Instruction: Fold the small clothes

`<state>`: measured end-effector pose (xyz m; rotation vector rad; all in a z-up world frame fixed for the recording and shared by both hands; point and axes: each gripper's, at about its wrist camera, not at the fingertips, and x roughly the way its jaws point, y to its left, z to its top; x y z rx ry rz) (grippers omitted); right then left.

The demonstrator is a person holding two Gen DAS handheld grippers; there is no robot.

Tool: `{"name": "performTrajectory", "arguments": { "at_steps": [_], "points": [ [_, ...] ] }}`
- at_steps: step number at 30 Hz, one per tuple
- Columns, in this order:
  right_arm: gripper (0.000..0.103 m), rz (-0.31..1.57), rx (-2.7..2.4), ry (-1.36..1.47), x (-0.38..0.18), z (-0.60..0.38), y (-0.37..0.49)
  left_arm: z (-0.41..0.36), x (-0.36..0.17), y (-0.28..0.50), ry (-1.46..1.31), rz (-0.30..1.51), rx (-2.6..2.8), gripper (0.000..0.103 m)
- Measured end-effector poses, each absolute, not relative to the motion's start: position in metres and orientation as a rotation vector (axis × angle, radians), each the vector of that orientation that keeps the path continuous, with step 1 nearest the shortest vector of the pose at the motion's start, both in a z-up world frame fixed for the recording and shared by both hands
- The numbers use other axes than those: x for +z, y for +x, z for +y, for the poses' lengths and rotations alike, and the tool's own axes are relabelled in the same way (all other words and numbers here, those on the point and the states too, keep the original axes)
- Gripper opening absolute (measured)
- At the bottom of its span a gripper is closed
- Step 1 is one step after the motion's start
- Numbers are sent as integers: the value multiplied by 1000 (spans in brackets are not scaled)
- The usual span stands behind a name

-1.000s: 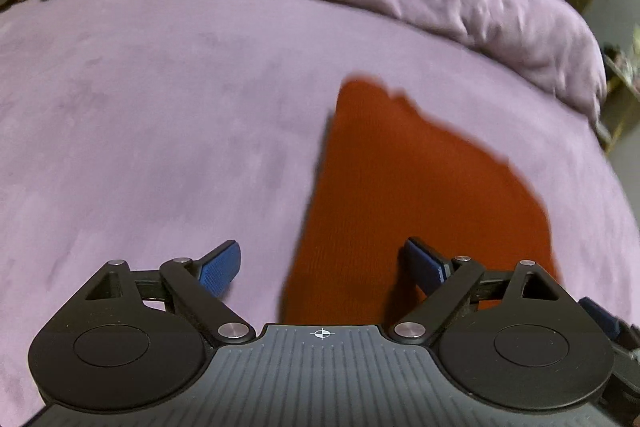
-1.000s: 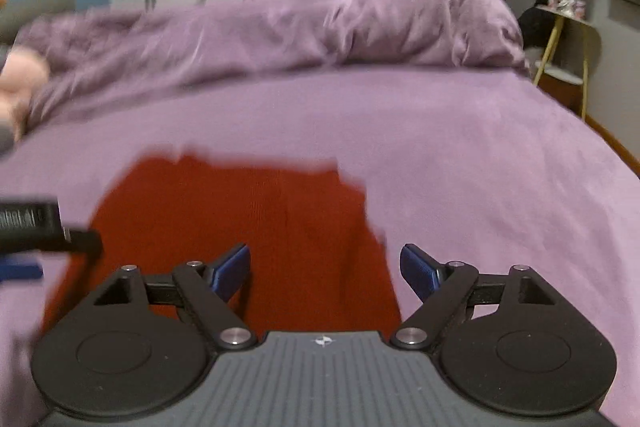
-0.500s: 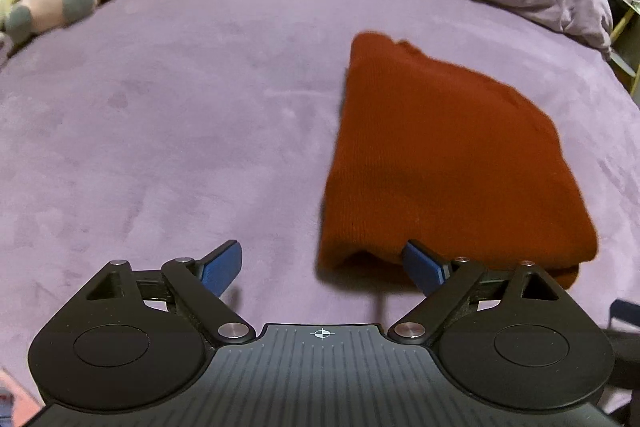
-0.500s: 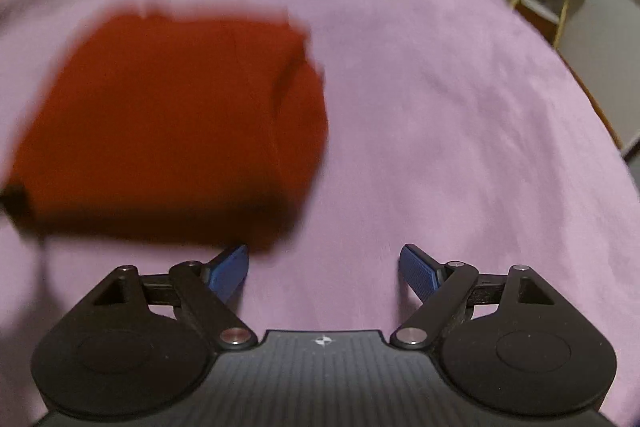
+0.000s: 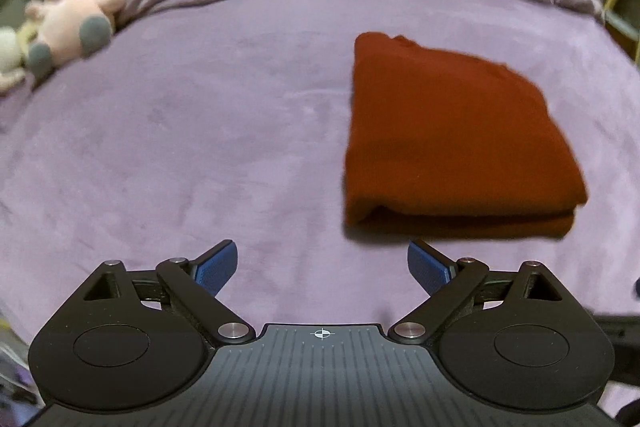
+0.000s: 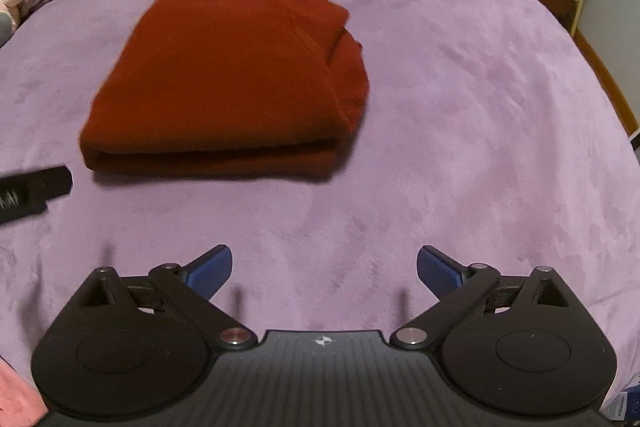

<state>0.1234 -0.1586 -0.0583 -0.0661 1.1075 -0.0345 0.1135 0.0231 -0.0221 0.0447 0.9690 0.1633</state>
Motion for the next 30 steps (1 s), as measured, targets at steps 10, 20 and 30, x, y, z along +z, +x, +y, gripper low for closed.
{"name": "performTrajectory", "arguments": {
  "at_steps": [10, 20, 30],
  "points": [
    [99, 1146, -68, -139, -52, -139, 121, 29, -25, 107, 66, 1020, 151, 96],
    [99, 1136, -61, -43, -41, -149, 118, 31, -23, 107, 52, 1045, 141, 96],
    [99, 1138, -64, -11, -37, -152, 117, 27, -23, 105, 48, 1061, 134, 96]
  ]
}}
